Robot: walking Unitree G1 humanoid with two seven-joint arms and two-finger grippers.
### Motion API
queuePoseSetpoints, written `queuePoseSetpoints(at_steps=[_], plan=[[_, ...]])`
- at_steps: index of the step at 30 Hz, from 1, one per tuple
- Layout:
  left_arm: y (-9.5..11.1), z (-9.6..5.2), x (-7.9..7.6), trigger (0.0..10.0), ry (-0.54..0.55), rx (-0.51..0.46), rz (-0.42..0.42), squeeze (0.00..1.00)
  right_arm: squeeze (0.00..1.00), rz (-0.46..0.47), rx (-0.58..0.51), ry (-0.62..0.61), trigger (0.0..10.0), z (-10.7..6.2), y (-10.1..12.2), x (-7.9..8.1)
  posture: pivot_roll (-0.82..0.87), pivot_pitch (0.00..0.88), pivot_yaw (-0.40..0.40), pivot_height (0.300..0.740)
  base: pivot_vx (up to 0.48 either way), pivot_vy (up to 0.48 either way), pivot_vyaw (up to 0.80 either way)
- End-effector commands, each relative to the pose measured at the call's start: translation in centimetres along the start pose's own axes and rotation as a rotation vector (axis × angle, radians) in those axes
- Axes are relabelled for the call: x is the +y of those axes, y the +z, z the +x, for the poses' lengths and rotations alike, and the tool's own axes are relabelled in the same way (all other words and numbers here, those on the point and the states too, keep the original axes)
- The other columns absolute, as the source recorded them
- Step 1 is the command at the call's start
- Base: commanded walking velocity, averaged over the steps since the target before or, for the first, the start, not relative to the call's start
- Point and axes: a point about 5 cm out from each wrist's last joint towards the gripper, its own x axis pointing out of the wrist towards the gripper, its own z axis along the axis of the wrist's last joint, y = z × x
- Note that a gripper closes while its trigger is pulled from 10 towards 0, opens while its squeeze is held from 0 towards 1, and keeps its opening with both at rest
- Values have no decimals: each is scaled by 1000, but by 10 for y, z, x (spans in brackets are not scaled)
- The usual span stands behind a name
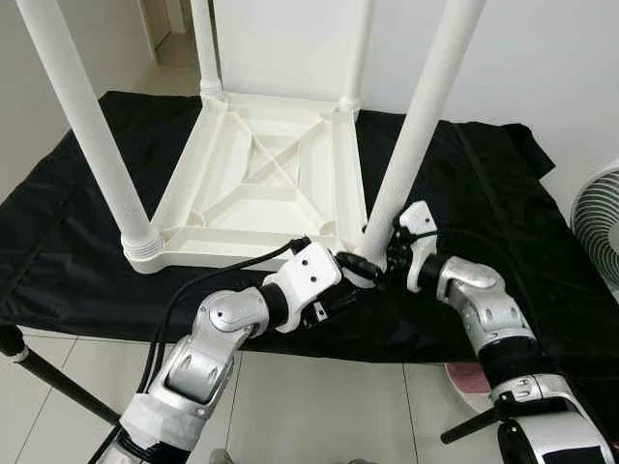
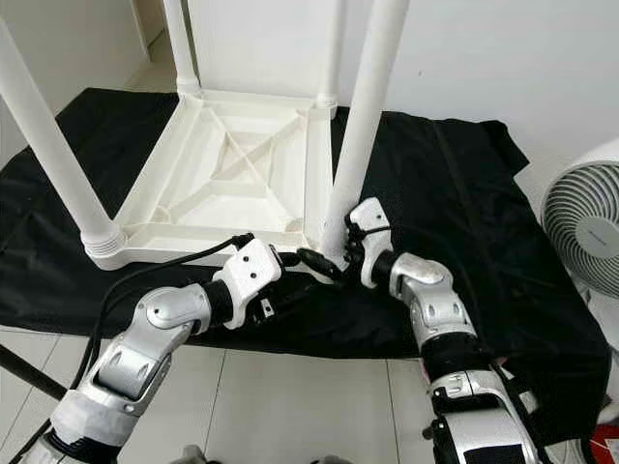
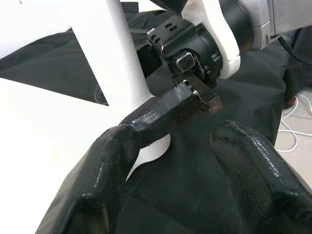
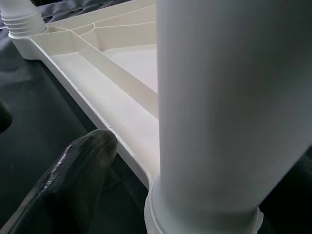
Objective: Building children table
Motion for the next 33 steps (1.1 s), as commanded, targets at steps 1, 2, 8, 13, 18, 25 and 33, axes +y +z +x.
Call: queuePoseSetpoints(at_steps=[1,2,8,13,18,25,33], plan=[[-1,1,4,10000,66,1,3,0,0,30,55,9,10000,0,-16,3,-94,0,-26,740,0,0,0],[-1,1,4,10000,66,1,3,0,0,30,55,9,10000,0,-16,3,-94,0,-26,740,0,0,0],[-1,-1,6,10000,64,5,9,0,0,53,12,-7,0,1,-18,1,-92,0,-17,740,0,0,0],[-1,-1,5,10000,63,7,7,0,0,50,-4,-27,0,-1,-17,-2,-93,0,-17,740,0,0,0],[-2,-1,3,10000,63,7,1,0,0,38,-21,-96,0,-2,-15,-6,-93,0,-18,740,0,0,0],[-2,-1,3,10000,62,7,-3,0,0,27,-42,-265,10000,-1,-5,-11,-98,0,-19,740,0,0,0],[-2,-2,2,10000,58,8,-7,0,0,57,-84,-514,10000,2,7,-4,-105,13,-18,740,0,0,0]])
